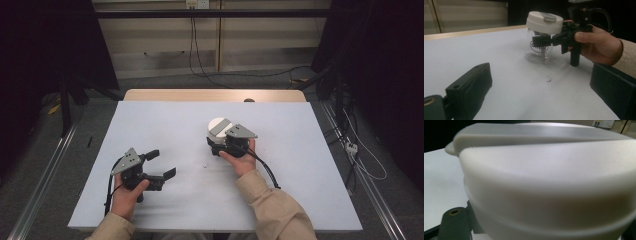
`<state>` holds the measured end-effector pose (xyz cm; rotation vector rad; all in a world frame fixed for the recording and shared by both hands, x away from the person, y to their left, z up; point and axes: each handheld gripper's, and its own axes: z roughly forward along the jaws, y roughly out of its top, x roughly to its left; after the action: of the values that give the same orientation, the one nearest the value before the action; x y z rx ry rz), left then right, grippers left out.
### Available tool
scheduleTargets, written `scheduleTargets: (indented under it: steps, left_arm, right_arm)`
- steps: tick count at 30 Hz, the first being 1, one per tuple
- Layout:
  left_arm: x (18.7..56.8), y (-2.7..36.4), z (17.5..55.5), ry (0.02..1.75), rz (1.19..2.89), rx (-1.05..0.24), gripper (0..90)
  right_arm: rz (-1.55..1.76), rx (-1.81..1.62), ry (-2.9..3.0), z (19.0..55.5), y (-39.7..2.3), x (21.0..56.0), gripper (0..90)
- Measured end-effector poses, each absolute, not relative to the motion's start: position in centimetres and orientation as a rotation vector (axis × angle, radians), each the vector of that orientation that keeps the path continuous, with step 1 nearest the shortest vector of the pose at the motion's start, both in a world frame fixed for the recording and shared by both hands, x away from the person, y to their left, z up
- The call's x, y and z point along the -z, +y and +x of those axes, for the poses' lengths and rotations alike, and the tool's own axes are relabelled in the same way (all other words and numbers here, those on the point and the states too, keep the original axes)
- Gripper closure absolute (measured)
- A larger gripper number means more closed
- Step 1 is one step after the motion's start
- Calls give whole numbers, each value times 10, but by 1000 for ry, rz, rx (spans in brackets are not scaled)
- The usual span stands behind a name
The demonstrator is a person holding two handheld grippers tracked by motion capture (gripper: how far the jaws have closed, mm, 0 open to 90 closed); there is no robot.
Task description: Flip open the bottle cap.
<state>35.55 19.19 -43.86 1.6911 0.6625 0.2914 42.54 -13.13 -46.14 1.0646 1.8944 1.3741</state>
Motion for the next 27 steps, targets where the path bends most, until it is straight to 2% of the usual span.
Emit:
scheduleTargets:
  steps: [27]
  left_arm:
    - [430, 157, 370, 648, 1725, -242, 35]
  right_arm:
    - [1069, -1375, 1899, 426, -131, 462, 187]
